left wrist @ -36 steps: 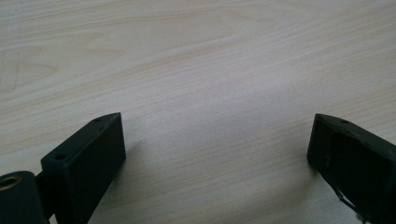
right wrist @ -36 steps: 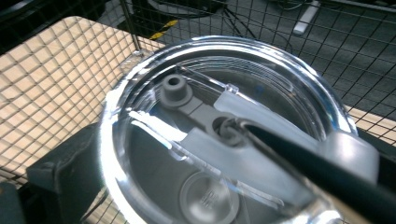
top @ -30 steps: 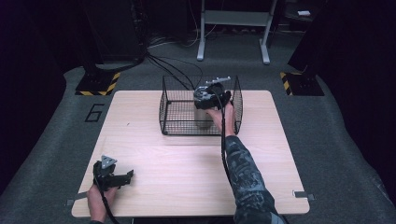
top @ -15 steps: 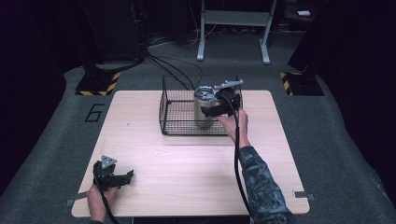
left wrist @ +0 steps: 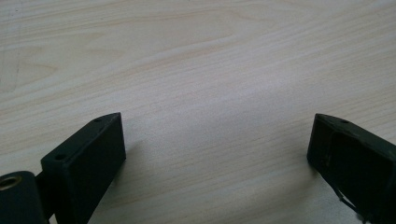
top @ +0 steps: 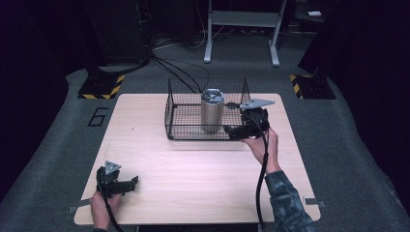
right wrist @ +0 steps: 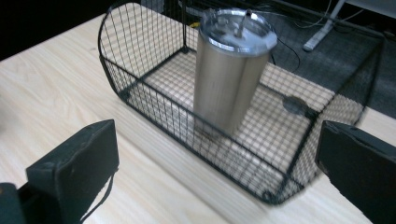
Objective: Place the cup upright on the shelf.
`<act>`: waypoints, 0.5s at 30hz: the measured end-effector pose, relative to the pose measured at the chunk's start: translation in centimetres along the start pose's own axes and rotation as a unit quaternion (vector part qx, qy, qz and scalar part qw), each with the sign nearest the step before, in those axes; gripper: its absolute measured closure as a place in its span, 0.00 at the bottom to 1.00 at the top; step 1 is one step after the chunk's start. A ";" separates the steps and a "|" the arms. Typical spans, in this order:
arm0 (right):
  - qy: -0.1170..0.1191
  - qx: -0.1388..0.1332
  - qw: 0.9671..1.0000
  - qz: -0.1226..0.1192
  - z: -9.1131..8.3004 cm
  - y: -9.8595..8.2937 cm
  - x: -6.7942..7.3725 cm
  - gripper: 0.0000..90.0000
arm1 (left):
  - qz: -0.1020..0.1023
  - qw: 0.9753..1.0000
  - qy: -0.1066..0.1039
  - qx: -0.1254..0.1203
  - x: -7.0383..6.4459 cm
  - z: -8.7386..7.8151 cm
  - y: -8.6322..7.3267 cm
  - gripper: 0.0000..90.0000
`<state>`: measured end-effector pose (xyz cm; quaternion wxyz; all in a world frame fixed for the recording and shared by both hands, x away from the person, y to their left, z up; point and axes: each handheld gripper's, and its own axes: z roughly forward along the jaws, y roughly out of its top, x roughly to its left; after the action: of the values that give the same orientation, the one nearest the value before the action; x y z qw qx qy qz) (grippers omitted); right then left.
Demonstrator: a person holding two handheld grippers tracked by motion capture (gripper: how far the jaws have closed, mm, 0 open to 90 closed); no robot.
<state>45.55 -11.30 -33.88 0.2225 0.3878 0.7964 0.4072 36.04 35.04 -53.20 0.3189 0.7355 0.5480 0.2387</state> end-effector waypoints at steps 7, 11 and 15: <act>-0.033 0.002 0.999 0.012 -2.6 -4.1 -1.2 0.00 | 0.000 1.000 0.002 -0.001 0.0 0.0 0.0 0.05; -0.046 0.005 0.999 0.021 -3.4 -6.1 -1.9 0.00 | 0.001 1.000 0.002 0.000 0.0 0.0 0.0 0.05; -0.057 0.007 0.998 0.035 -4.1 -8.2 -2.5 0.00 | 0.001 1.000 0.002 -0.001 0.0 0.0 0.0 0.05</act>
<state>40.72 -18.29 -38.13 0.2505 0.4401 0.7711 0.3861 36.04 35.03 -53.20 0.3184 0.7353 0.5478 0.2404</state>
